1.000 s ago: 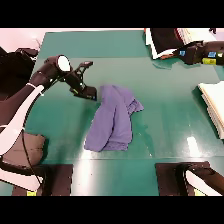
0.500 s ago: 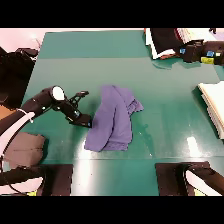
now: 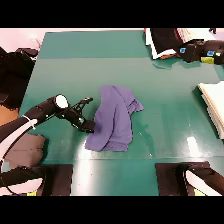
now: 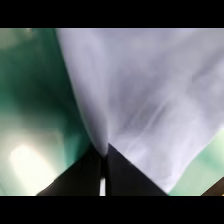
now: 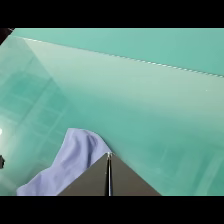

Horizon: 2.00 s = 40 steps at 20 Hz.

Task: Fold the shirts.

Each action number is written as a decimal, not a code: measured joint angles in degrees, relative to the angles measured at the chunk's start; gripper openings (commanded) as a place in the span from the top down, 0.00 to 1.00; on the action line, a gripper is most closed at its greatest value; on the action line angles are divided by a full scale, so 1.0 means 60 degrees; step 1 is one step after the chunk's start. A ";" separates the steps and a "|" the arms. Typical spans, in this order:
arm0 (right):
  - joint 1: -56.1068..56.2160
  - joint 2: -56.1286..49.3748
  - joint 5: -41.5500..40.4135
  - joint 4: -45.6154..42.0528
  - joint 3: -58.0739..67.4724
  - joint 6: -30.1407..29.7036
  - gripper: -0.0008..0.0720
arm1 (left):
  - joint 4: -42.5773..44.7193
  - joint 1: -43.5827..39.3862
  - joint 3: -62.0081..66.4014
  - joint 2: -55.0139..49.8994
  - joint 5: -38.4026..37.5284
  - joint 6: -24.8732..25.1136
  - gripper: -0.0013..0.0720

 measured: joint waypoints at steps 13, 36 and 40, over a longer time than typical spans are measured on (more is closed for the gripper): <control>0.0379 -0.3861 0.1530 -0.0004 0.0000 0.0335 0.32 | 0.0900 0.3300 0.4044 0.0051 -0.1049 0.0066 0.95; 0.1231 -0.3169 -0.0306 0.0510 0.1224 -0.0590 0.97 | 0.1311 0.3537 0.6532 0.1931 -0.1213 0.0029 0.95; 0.0557 -0.0860 0.1089 -0.0517 0.2656 -0.0339 0.97 | 0.1308 0.3534 0.8444 0.3217 -0.1235 0.0033 0.95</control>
